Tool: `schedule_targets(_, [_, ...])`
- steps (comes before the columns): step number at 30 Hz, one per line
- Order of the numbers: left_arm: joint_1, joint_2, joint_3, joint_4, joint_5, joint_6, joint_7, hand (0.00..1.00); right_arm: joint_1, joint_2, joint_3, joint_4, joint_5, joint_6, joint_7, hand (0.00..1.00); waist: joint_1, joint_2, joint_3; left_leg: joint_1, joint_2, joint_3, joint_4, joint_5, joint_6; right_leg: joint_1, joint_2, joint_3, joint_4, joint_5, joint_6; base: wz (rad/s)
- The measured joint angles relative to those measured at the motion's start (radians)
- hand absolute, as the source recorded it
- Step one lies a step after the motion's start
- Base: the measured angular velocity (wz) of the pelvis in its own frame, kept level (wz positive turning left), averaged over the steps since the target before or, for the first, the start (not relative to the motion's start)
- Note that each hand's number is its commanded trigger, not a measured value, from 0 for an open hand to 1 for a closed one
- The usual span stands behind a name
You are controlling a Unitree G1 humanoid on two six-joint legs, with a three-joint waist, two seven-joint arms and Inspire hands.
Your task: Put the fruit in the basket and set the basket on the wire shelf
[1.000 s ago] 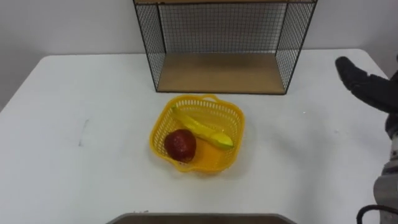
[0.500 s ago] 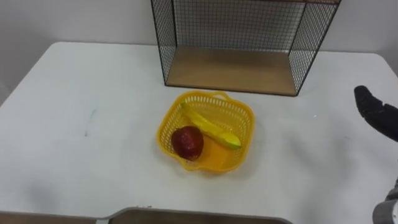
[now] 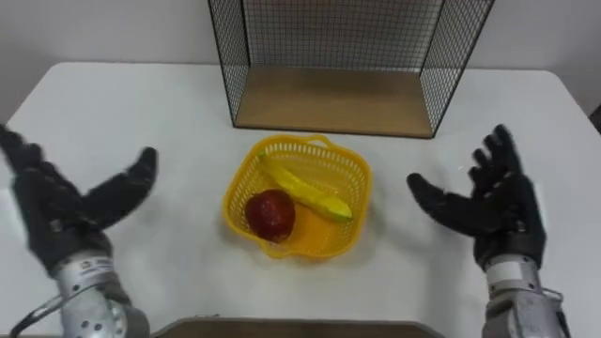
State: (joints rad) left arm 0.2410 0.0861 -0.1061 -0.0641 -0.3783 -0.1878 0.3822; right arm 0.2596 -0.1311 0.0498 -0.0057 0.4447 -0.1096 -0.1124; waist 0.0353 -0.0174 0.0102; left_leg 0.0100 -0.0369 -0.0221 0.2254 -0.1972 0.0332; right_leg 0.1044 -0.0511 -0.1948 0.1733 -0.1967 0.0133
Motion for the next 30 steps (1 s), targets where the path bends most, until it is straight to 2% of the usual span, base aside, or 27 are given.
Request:
schedule_targets(2, [-0.005,0.002,-0.038,0.064,-0.090,0.017,-0.107,0.00,-0.003,0.010,0.021,0.045,0.024,0.001,0.052,0.00,-0.007,-0.001,0.0009,-0.001,0.005,0.018,0.005,0.000,0.000,-0.007,0.001,0.008,0.001,0.002,-0.001,-0.17])
schedule_targets(5, [-0.004,0.005,-0.060,0.073,-0.198,0.036,-0.213,0.00,-0.008,0.010,0.027,0.046,0.094,0.000,0.090,0.00,-0.013,-0.003,0.0019,0.000,0.008,0.031,0.005,0.000,0.000,-0.016,0.003,0.026,0.007,0.002,-0.001,-0.14])
schedule_targets(8, [-0.004,0.006,-0.065,0.076,-0.229,0.036,-0.277,0.00,-0.013,0.011,0.050,0.059,0.156,0.000,0.131,0.00,-0.018,-0.006,0.0038,0.004,0.010,0.045,0.004,0.000,0.000,-0.019,0.003,0.040,0.013,0.002,-0.001,-0.13])
schedule_targets(13, [-0.004,0.003,-0.093,0.115,-0.229,0.030,-0.309,0.00,-0.043,0.027,0.068,0.108,0.186,-0.004,0.187,0.00,-0.032,-0.009,0.0061,0.010,0.010,0.049,-0.003,0.000,0.001,-0.018,0.006,0.053,0.016,0.004,-0.001,-0.06])
schedule_targets(18, [-0.011,0.009,-0.103,0.136,-0.271,0.029,-0.337,0.00,-0.044,0.027,0.119,0.117,0.187,-0.002,0.249,0.00,-0.031,-0.002,0.0070,0.010,0.013,0.054,-0.004,0.000,0.001,-0.018,0.008,0.054,0.016,0.008,-0.002,-0.01])
schedule_targets(22, [-0.007,0.010,-0.104,0.143,-0.297,0.028,-0.356,0.00,-0.044,0.026,0.134,0.117,0.215,-0.001,0.277,0.00,-0.030,0.008,0.0032,0.009,0.013,0.054,-0.005,0.000,0.001,-0.018,0.008,0.053,0.016,0.009,-0.002,0.00])
schedule_targets(30, [-0.004,0.013,-0.104,0.143,-0.304,0.028,-0.363,0.00,-0.044,0.025,0.135,0.117,0.223,-0.001,0.290,0.00,-0.031,0.010,0.0018,0.011,0.014,0.054,-0.004,0.000,0.001,-0.017,0.008,0.052,0.015,0.009,-0.002,0.00])
